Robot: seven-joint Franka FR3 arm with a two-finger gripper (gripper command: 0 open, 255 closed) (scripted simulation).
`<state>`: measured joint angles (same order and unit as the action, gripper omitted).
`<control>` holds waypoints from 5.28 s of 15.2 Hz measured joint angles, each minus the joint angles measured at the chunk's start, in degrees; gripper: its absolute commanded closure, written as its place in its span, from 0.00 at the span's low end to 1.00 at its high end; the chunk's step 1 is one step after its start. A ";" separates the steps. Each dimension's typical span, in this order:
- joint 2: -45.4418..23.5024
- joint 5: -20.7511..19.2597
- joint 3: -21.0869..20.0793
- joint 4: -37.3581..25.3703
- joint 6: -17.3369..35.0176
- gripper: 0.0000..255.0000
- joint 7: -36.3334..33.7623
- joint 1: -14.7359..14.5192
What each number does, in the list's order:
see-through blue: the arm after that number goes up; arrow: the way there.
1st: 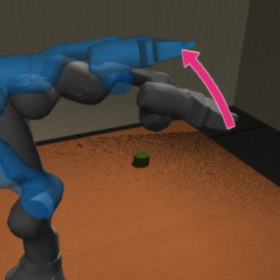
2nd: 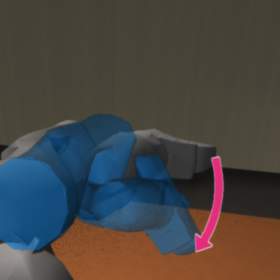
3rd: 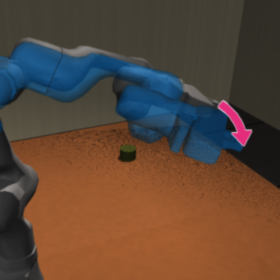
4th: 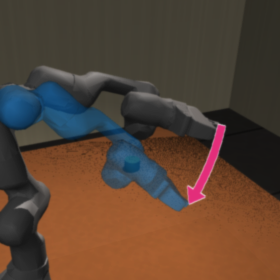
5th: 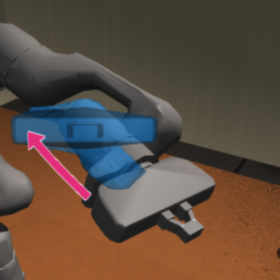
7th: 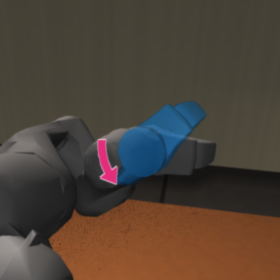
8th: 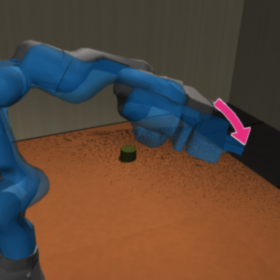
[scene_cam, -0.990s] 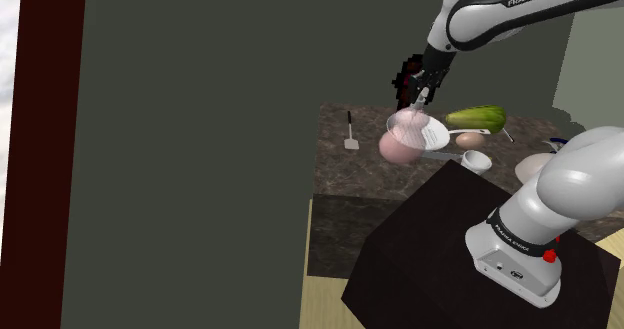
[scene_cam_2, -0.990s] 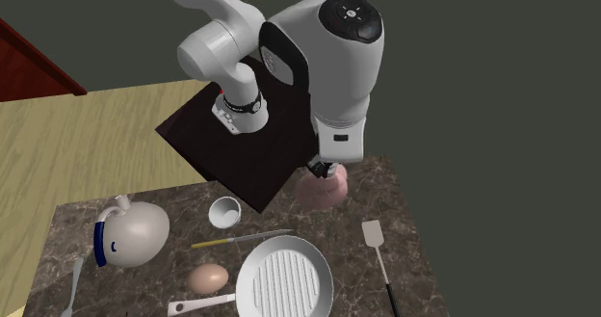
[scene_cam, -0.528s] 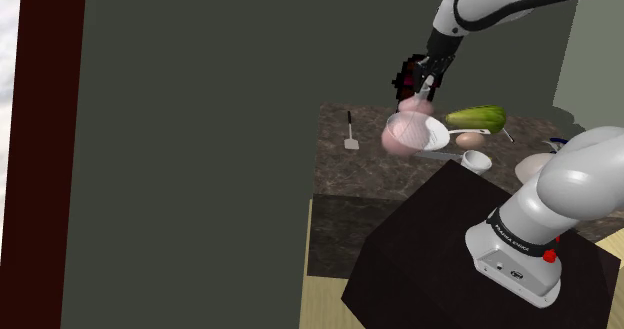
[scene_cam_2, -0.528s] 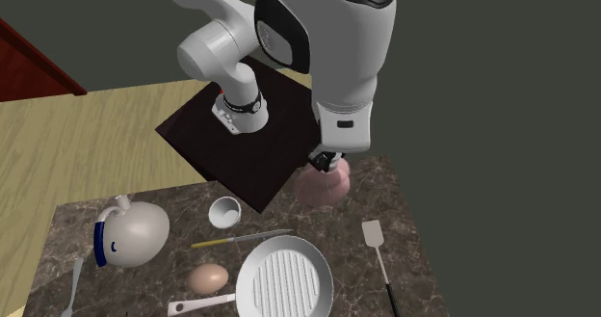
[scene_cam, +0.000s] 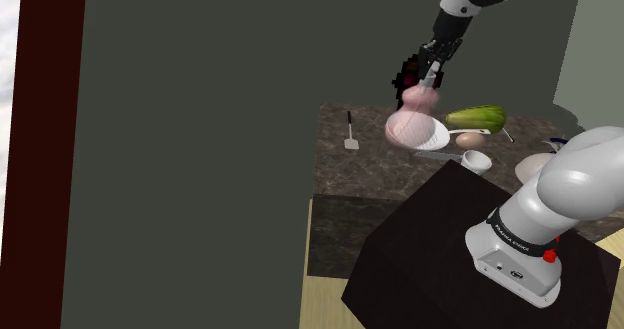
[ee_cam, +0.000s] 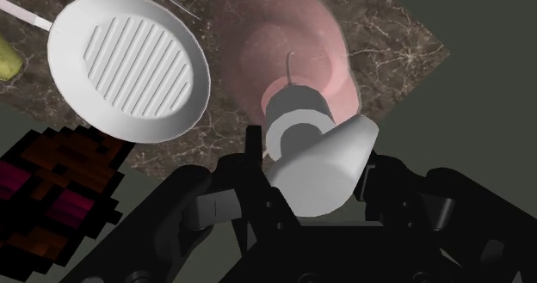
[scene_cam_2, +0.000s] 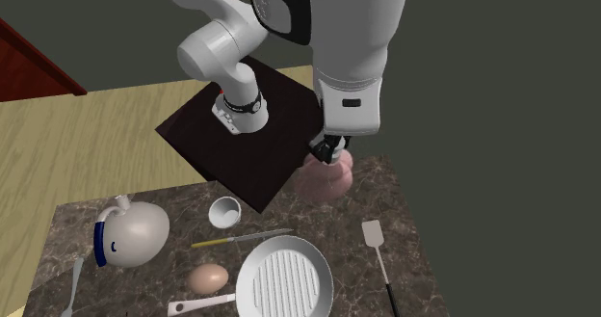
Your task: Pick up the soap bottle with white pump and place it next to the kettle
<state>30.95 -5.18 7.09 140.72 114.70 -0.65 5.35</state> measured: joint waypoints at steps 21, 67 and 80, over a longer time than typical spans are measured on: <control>-0.04 0.75 -0.80 -16.01 -15.98 1.00 0.42 -0.36; 13.21 -15.91 24.77 -31.79 -39.15 1.00 34.20 7.19; 15.18 -21.36 33.06 -30.84 -36.80 1.00 42.33 8.00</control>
<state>46.13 -26.54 40.15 109.87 77.90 41.68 13.35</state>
